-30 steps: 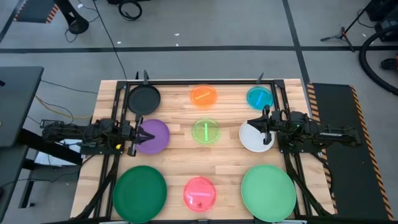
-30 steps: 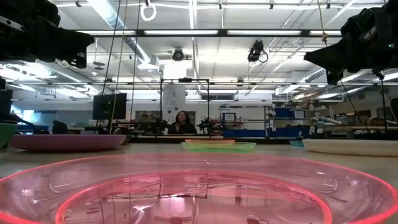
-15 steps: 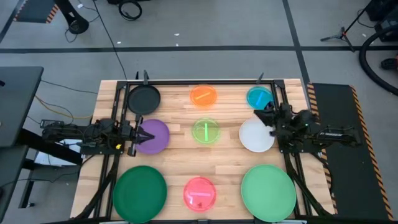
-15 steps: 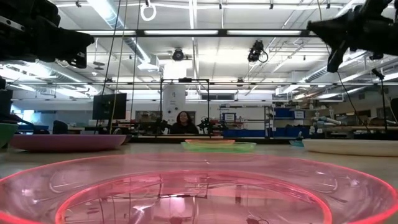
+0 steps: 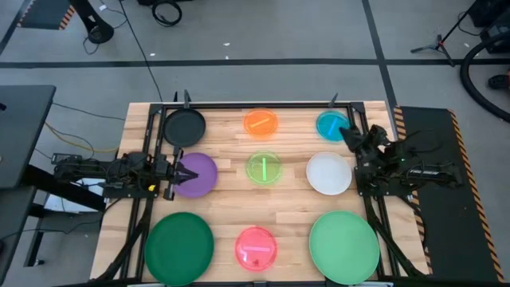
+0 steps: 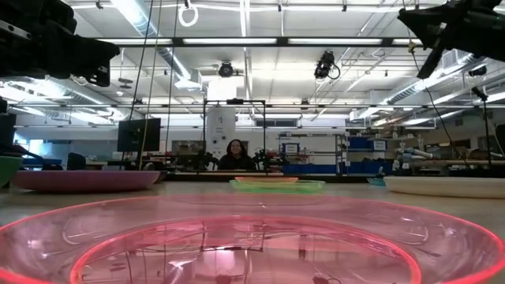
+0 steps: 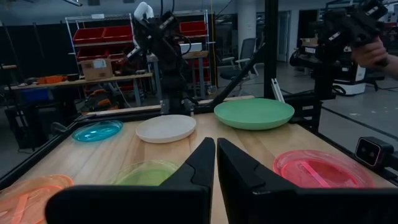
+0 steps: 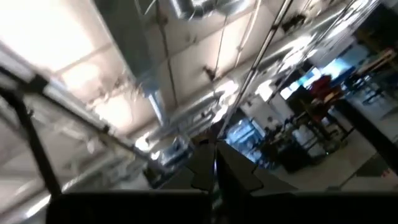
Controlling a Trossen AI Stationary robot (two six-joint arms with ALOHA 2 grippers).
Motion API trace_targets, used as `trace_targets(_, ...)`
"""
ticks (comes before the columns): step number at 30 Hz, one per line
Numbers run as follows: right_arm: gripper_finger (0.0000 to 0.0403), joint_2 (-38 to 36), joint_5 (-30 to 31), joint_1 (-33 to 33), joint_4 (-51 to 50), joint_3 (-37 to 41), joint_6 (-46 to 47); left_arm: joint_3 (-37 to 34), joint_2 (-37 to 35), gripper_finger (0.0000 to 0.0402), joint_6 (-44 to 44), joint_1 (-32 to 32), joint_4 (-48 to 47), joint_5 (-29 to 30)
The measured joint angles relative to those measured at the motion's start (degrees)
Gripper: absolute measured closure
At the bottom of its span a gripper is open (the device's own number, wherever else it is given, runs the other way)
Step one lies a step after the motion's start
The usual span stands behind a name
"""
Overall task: Stack plastic plates
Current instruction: Stack the green plate on top of the dark green plate
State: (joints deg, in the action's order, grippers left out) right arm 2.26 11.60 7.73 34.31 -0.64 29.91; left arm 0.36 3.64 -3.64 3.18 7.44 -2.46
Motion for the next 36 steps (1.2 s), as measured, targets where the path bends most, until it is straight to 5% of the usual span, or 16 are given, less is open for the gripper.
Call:
trace_targets(6, 0.0389, 3.7, -4.0, -3.6, -5.5, 0.0, -0.3, 0.0, 0.0, 0.0375, 0.0, 0.0, 0.0, 0.0)
trace_targets(21, 0.0398, 30.4, 25.7, -28.4, -0.8, -7.5, -9.9, 0.0, 0.0, 0.0375, 0.0, 0.0, 0.0, 0.0)
trace_targets(36, 0.0397, 64.6, 31.5, -39.5, -2.2, -29.6, -10.2, 0.0, 0.0, 0.0375, 0.0, 0.0, 0.0, 0.0)
